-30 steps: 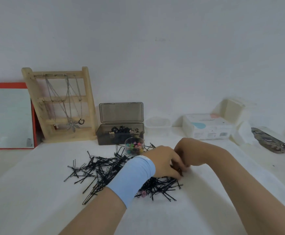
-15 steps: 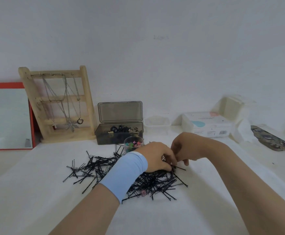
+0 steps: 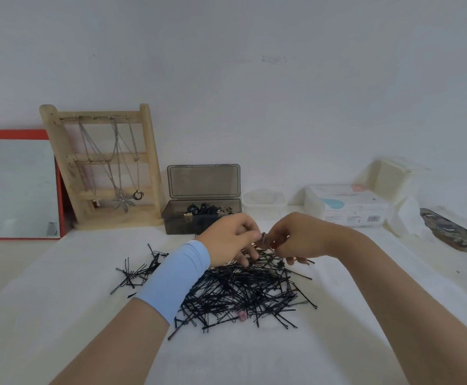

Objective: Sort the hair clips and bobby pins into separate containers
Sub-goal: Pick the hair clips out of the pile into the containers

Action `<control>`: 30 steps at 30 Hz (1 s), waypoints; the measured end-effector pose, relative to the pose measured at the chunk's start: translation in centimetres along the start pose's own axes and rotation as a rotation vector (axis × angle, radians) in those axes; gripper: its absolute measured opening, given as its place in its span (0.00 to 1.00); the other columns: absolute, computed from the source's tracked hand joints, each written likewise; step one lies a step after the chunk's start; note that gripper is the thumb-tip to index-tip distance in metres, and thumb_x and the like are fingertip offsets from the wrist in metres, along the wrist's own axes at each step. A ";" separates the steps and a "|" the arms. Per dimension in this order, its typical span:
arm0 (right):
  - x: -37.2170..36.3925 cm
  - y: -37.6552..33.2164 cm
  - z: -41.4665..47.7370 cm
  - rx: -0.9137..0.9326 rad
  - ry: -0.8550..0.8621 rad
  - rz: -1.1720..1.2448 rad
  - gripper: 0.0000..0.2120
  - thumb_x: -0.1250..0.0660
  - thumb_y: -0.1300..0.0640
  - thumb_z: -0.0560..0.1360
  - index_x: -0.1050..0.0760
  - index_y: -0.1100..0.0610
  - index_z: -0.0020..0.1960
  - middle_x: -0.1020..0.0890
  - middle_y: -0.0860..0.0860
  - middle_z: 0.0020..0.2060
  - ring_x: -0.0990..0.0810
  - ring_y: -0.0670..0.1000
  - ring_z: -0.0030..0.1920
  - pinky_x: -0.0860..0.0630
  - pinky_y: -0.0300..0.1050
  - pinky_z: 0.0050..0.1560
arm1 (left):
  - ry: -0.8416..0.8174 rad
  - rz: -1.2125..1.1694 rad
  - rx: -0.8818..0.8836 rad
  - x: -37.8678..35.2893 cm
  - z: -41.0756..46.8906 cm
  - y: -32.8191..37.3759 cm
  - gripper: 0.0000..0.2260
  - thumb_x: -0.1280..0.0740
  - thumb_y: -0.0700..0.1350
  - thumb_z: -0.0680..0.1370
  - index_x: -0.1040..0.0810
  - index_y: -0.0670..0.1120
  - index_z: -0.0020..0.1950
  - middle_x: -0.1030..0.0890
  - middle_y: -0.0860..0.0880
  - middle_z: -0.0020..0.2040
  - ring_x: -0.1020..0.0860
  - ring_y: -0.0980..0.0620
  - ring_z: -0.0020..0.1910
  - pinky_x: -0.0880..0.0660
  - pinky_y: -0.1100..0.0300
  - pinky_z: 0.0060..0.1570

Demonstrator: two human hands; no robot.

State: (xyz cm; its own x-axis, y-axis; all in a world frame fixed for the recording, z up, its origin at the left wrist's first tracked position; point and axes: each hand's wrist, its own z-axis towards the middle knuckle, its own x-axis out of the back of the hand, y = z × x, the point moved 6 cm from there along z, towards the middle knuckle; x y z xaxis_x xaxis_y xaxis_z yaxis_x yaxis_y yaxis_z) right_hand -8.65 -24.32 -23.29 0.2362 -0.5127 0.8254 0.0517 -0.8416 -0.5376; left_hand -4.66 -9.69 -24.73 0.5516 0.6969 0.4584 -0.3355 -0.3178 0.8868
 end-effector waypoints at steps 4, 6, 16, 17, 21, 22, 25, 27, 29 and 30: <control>-0.2 -0.6 0.7 0.026 -0.008 0.027 0.08 0.27 0.55 0.68 0.18 0.47 0.47 0.16 0.51 0.33 0.21 0.47 0.30 0.25 0.37 0.31 | -0.015 -0.225 -0.007 0.6 -0.5 -0.1 0.10 0.40 0.39 0.83 0.23 0.50 0.58 0.18 0.45 0.46 0.18 0.50 0.39 0.22 0.60 0.35; 0.3 -0.2 1.1 0.002 0.042 -0.051 0.05 0.27 0.56 0.69 0.17 0.48 0.43 0.18 0.45 0.28 0.21 0.43 0.26 0.25 0.36 0.30 | 0.002 -0.164 -0.016 1.3 -0.7 -0.1 0.12 0.40 0.39 0.83 0.20 0.52 0.57 0.18 0.49 0.45 0.19 0.53 0.39 0.23 0.63 0.37; -0.7 1.8 1.0 -0.103 -0.027 -0.254 0.06 0.24 0.54 0.68 0.15 0.45 0.42 0.14 0.54 0.36 0.21 0.50 0.30 0.21 0.42 0.36 | 0.110 0.133 0.013 3.0 -0.5 -0.4 0.05 0.29 0.42 0.76 0.21 0.49 0.51 0.16 0.47 0.44 0.16 0.49 0.41 0.22 0.65 0.37; -0.7 1.8 1.0 -0.095 -0.020 -0.234 0.04 0.25 0.52 0.68 0.16 0.44 0.43 0.15 0.53 0.34 0.22 0.49 0.29 0.22 0.42 0.36 | 0.129 0.119 0.009 3.1 -0.4 -0.4 0.06 0.29 0.41 0.76 0.20 0.49 0.51 0.16 0.47 0.44 0.16 0.48 0.41 0.23 0.66 0.36; -0.3 1.6 1.1 -0.062 -0.009 -0.175 0.05 0.31 0.52 0.72 0.16 0.50 0.42 0.15 0.53 0.34 0.23 0.49 0.27 0.23 0.42 0.33 | 0.181 0.192 -0.006 4.5 -0.3 -0.3 0.09 0.31 0.37 0.76 0.18 0.52 0.50 0.16 0.55 0.42 0.19 0.54 0.38 0.26 0.72 0.34; -0.2 1.5 1.3 -0.057 -0.003 -0.179 0.06 0.32 0.53 0.73 0.16 0.52 0.42 0.14 0.53 0.36 0.23 0.49 0.27 0.22 0.42 0.34 | 0.191 0.239 -0.010 4.9 -0.3 -0.2 0.10 0.31 0.38 0.76 0.18 0.54 0.49 0.16 0.57 0.42 0.20 0.59 0.36 0.27 0.73 0.35; -0.1 0.9 2.1 -0.033 0.014 -0.186 0.08 0.33 0.53 0.72 0.16 0.54 0.43 0.14 0.54 0.37 0.21 0.46 0.27 0.22 0.40 0.33 | 0.263 0.355 -0.025 6.3 -0.1 -0.1 0.10 0.31 0.42 0.77 0.19 0.59 0.49 0.18 0.60 0.45 0.21 0.63 0.39 0.26 0.67 0.46; -0.1 0.2 2.7 -0.004 0.028 -0.180 0.08 0.33 0.55 0.73 0.15 0.54 0.45 0.14 0.52 0.36 0.21 0.44 0.25 0.26 0.33 0.28 | 0.332 0.396 -0.018 7.5 0.2 -0.3 0.07 0.32 0.46 0.78 0.20 0.59 0.52 0.19 0.59 0.47 0.21 0.60 0.42 0.26 0.63 0.48; -0.2 -0.8 3.5 0.031 0.055 -0.164 0.07 0.32 0.55 0.73 0.15 0.54 0.46 0.14 0.50 0.36 0.20 0.43 0.26 0.25 0.34 0.28 | 0.428 0.441 0.003 9.1 0.7 -0.5 0.07 0.32 0.48 0.78 0.22 0.57 0.55 0.21 0.60 0.47 0.22 0.61 0.43 0.29 0.63 0.46; -0.2 -1.3 3.9 0.054 0.080 -0.161 0.07 0.31 0.55 0.73 0.15 0.55 0.45 0.14 0.51 0.36 0.19 0.44 0.28 0.22 0.38 0.30 | 0.477 0.453 0.011 9.9 1.0 -0.5 0.07 0.31 0.48 0.78 0.22 0.57 0.55 0.21 0.60 0.47 0.23 0.61 0.44 0.30 0.63 0.47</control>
State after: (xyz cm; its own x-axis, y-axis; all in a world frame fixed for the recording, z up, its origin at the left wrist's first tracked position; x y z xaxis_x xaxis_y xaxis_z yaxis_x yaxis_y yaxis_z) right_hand -5.01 -22.46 -23.36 0.1431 -0.3861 0.9113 0.1352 -0.9045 -0.4044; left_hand 1.71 -3.23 -20.62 -0.0422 0.7007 0.7122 -0.4460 -0.6511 0.6142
